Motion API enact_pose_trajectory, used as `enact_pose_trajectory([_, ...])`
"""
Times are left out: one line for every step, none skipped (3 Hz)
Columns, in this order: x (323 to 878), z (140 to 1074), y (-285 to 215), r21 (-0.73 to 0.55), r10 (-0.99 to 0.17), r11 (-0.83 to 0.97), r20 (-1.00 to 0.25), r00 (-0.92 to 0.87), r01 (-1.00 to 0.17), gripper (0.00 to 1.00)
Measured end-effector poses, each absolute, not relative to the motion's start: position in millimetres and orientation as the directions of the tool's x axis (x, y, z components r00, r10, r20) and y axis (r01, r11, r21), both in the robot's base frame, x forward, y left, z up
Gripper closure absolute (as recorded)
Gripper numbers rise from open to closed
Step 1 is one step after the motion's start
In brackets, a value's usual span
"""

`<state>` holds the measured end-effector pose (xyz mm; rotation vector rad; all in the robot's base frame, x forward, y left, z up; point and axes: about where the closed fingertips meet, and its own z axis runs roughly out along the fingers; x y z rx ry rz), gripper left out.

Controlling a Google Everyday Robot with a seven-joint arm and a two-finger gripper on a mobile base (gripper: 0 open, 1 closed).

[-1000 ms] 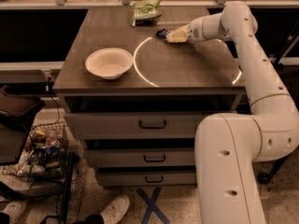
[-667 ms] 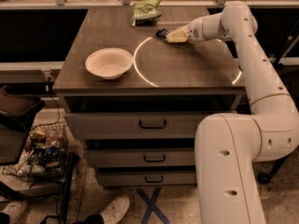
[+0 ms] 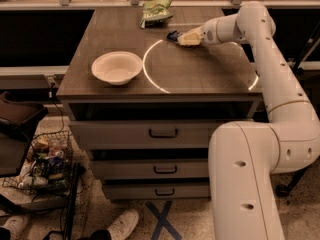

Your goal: Place rxbar blueberry into paper bowl

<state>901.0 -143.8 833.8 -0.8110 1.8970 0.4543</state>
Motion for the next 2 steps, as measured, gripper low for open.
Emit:
enact_pose_trajectory([901.0, 833.8, -143.8, -0.036, -0.338, 0.707, -0.895, -0.292, -0.707, 1.0])
enact_pose_trajectory([901.0, 834.0, -143.8, -0.036, -0.338, 0.707, -0.895, -0.292, -0.707, 1.0])
